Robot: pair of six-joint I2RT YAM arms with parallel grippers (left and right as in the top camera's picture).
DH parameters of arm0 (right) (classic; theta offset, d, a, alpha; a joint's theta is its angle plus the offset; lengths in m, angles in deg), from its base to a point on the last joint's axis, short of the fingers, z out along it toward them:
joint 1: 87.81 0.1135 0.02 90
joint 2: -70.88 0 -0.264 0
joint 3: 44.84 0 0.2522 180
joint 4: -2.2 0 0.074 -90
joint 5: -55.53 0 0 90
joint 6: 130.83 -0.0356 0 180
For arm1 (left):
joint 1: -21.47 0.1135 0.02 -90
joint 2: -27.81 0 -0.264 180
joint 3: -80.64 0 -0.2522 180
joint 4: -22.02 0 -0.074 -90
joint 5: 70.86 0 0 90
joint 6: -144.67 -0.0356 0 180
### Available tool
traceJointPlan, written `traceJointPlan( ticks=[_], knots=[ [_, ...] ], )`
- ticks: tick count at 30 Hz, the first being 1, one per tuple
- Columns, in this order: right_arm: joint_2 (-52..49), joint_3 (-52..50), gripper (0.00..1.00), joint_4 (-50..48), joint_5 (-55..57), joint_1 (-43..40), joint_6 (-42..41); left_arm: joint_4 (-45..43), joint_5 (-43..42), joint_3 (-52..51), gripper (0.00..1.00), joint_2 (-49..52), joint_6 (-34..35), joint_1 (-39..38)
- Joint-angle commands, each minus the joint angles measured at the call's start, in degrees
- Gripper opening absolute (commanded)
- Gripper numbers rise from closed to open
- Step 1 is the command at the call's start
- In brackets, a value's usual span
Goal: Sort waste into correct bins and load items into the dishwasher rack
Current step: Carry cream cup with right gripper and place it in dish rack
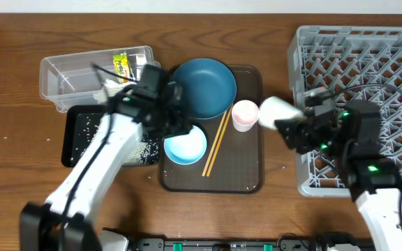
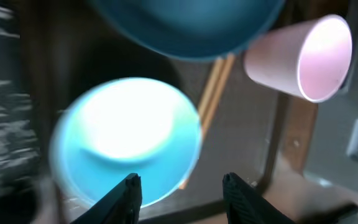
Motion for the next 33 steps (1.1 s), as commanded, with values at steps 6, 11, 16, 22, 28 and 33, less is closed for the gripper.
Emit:
traceJointPlan(
  ticks=[6,11,16,22,28,33],
  knots=[
    [-0.6,14.3,0.24,12.0,20.6,-12.9,-4.1,3.3,12.5,0.5,0.45,-10.4,-2.0,3.5],
    [-5.0,19.6,0.10,14.0,27.8,-22.0,-4.4,3.9,12.4,0.5,0.46,-11.0,-2.0,3.5],
    [-11.1,22.8,0.02,14.0,35.0,-29.6,-6.7,4.6,12.5,0.4,0.46,-10.8,-2.0,3.5],
    [-17.4,23.1,0.01,14.0,36.7,-37.4,-7.7,4.6,12.5,0.4,0.45,-10.7,-2.0,3.5],
    [-24.5,23.1,0.01,14.1,36.5,-43.8,-9.7,4.6,12.5,0.4,0.46,-10.7,-2.0,3.5],
    [-28.8,23.0,0.03,14.9,36.5,-45.3,-10.9,4.6,12.5,0.3,0.45,-10.7,-2.0,3.5]
  ],
)
